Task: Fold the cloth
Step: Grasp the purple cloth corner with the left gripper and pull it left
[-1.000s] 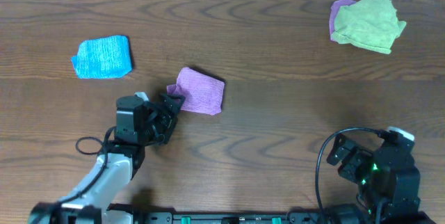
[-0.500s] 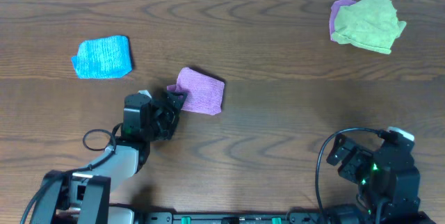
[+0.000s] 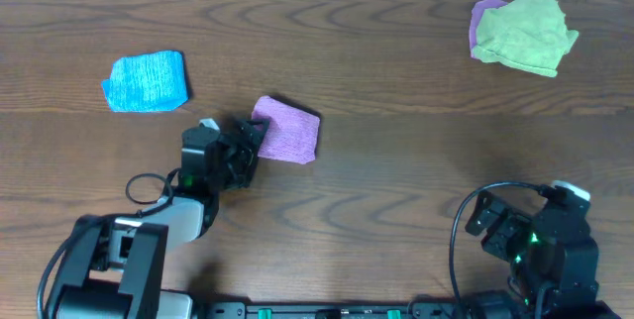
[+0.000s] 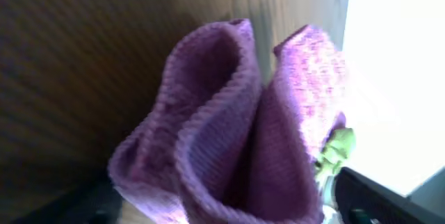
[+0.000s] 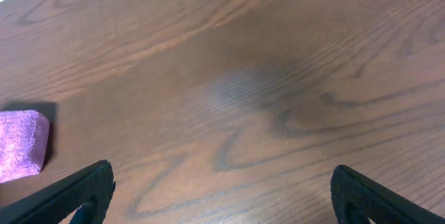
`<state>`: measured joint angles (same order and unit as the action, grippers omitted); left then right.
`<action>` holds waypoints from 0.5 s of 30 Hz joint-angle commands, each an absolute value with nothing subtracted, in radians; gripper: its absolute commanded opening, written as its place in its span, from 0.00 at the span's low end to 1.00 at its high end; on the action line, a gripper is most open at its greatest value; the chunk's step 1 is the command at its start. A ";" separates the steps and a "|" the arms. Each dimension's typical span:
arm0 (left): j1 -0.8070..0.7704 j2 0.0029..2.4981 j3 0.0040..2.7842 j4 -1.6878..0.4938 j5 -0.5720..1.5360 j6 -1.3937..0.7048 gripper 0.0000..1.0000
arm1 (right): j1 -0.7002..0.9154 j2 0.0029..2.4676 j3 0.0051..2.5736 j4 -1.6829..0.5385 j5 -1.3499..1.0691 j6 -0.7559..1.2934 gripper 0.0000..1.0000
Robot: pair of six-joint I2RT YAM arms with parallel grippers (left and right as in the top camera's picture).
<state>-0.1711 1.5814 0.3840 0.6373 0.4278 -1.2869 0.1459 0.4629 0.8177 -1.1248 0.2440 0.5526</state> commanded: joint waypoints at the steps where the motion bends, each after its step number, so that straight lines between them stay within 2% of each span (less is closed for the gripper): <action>1: -0.200 1.649 0.377 0.617 0.374 -1.291 0.91 | 0.138 0.460 0.814 -1.122 0.257 0.568 0.99; 3: -0.214 1.665 0.385 0.619 0.364 -1.291 0.89 | 0.138 0.460 0.814 -1.122 0.257 0.568 0.99; 9: -0.224 1.680 0.392 0.612 0.312 -1.290 0.71 | 0.138 0.460 0.814 -1.122 0.257 0.568 0.99; 15: -0.224 1.682 0.392 0.610 0.280 -1.275 0.57 | 0.138 0.460 0.814 -1.122 0.257 0.568 0.99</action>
